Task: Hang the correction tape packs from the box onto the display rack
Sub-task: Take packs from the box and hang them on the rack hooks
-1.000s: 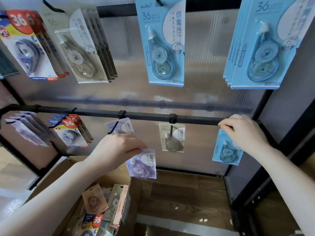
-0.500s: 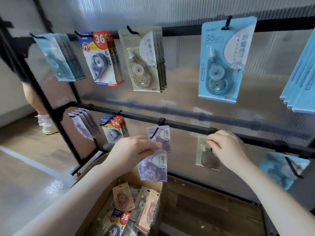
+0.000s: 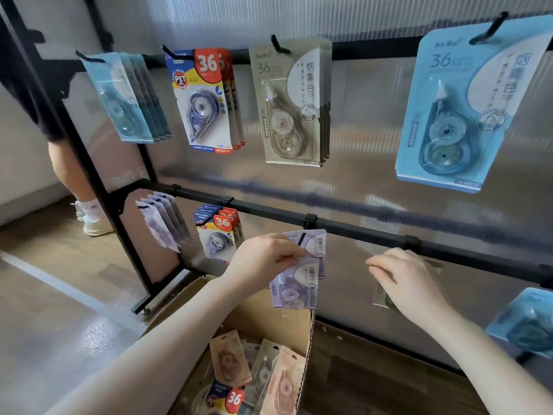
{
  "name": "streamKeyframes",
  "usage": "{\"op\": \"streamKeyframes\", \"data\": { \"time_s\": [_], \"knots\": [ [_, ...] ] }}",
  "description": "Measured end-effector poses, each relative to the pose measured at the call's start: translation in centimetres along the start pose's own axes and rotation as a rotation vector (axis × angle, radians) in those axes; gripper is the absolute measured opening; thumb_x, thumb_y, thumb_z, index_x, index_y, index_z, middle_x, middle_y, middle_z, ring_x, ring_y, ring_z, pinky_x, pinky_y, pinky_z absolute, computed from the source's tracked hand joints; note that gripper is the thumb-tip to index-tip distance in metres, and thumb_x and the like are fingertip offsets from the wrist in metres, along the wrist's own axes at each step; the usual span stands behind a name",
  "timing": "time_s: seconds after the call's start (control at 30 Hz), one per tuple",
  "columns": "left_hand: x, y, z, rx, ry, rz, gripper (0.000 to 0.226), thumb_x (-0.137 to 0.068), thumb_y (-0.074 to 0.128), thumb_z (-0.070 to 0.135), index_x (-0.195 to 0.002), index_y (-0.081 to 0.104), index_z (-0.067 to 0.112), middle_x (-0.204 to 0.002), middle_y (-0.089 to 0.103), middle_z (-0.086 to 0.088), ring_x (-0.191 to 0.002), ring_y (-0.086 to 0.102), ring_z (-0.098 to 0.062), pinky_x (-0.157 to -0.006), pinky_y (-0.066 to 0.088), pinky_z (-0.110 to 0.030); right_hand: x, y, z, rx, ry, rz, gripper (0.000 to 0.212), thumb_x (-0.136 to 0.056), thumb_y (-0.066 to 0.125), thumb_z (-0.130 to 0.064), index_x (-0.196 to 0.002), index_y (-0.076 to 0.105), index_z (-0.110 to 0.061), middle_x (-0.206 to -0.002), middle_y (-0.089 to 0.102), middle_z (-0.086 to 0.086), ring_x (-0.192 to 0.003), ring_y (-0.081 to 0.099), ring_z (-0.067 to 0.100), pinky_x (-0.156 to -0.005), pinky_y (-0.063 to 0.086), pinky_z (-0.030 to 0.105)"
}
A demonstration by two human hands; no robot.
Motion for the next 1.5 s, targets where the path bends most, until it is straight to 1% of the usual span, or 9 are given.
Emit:
{"op": "streamKeyframes", "data": {
  "time_s": [0.13,0.23,0.33,0.53,0.67,0.83,1.2,1.4,1.5],
  "knots": [
    [-0.7,1.0,-0.9,0.004,0.026,-0.009,0.015,-0.086,0.064,0.020,-0.097,0.074,0.019,-0.089,0.069,0.000,-0.075,0.063,-0.017,-0.061,0.051,-0.030,0.0,0.4,0.5,0.030,0.001,-0.026,0.024,-0.095,0.051,-0.023,-0.111,0.069,-0.019,-0.111,0.063,0.000,-0.107,0.053,0.016,-0.081,0.032,0.018],
    [-0.9,1.5,-1.6,0.016,0.036,-0.009,0.015,-0.085,0.064,0.019,-0.096,0.074,0.018,-0.088,0.068,-0.001,-0.074,0.063,-0.017,-0.060,0.050,-0.029,0.1,0.6,1.1,0.046,0.012,-0.042,0.025,-0.096,0.049,-0.025,-0.111,0.068,-0.021,-0.115,0.062,-0.001,-0.112,0.052,0.016,-0.089,0.037,0.023],
    [-0.9,1.7,-1.6,0.019,0.072,-0.016,0.021,-0.085,0.058,0.025,-0.095,0.074,0.018,-0.086,0.067,0.000,-0.072,0.063,-0.016,-0.058,0.054,-0.031,0.1,0.7,1.4,0.056,0.007,-0.047,0.025,-0.096,0.049,-0.025,-0.111,0.068,-0.022,-0.116,0.062,-0.002,-0.111,0.052,0.016,-0.090,0.040,0.027],
    [-1.5,1.3,-0.8,-0.006,0.193,-0.028,0.034,-0.089,0.045,0.031,-0.093,0.073,0.013,-0.085,0.067,-0.003,-0.073,0.063,-0.016,-0.056,0.054,-0.028,-0.1,1.1,1.7,0.044,-0.006,-0.052,0.026,-0.096,0.048,-0.025,-0.112,0.068,-0.022,-0.116,0.061,-0.003,-0.111,0.051,0.014,-0.090,0.038,0.024],
    [-2.4,1.6,-1.9,0.090,0.134,-0.094,0.035,-0.086,0.048,0.033,-0.095,0.074,0.012,-0.089,0.068,-0.002,-0.075,0.062,-0.013,-0.061,0.053,-0.026,-0.2,1.4,1.9,0.051,-0.015,-0.057,0.026,-0.097,0.048,-0.026,-0.114,0.067,-0.023,-0.118,0.060,-0.004,-0.112,0.050,0.013,-0.088,0.034,0.020],
    [-3.2,2.6,-2.7,0.050,0.105,-0.120,0.020,-0.085,0.057,0.015,-0.095,0.073,0.009,-0.089,0.068,-0.006,-0.075,0.063,-0.019,-0.062,0.050,-0.028,-0.3,1.7,2.0,0.045,-0.030,-0.057,0.026,-0.096,0.048,-0.027,-0.113,0.067,-0.024,-0.115,0.060,-0.004,-0.109,0.051,0.012,-0.085,0.032,0.018],
    [-5.1,4.1,-2.8,-0.054,0.134,-0.109,0.027,-0.087,0.051,0.022,-0.097,0.072,0.010,-0.097,0.065,-0.008,-0.079,0.063,-0.021,-0.064,0.045,-0.024,-0.4,1.6,2.2,0.023,-0.041,0.000,0.015,-0.090,0.060,-0.018,-0.097,0.073,-0.017,-0.097,0.066,0.001,-0.094,0.059,0.020,-0.078,0.037,0.023],
    [-5.4,4.1,-2.1,-0.083,0.131,-0.119,0.031,-0.088,0.048,0.025,-0.098,0.072,0.007,-0.098,0.069,-0.008,-0.084,0.066,-0.026,-0.068,0.053,-0.034,-0.3,1.3,1.8,0.049,-0.053,-0.005,0.019,-0.094,0.054,-0.023,-0.101,0.071,-0.020,-0.103,0.065,-0.001,-0.100,0.056,0.018,-0.081,0.035,0.022],
    [-4.3,3.5,-1.4,-0.116,0.172,-0.113,0.035,-0.089,0.044,0.027,-0.098,0.072,0.008,-0.100,0.070,-0.008,-0.086,0.067,-0.025,-0.071,0.054,-0.034,-0.2,1.2,1.4,0.074,-0.075,-0.032,0.024,-0.096,0.049,-0.027,-0.109,0.068,-0.022,-0.110,0.062,-0.002,-0.106,0.053,0.015,-0.083,0.031,0.018]
  ]
}}
Point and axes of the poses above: each hand's wrist, its own x-axis away from the middle knuckle, its own y-axis out of the palm, z = x × y, the point moved 10 cm from there along -x, towards the middle knuckle
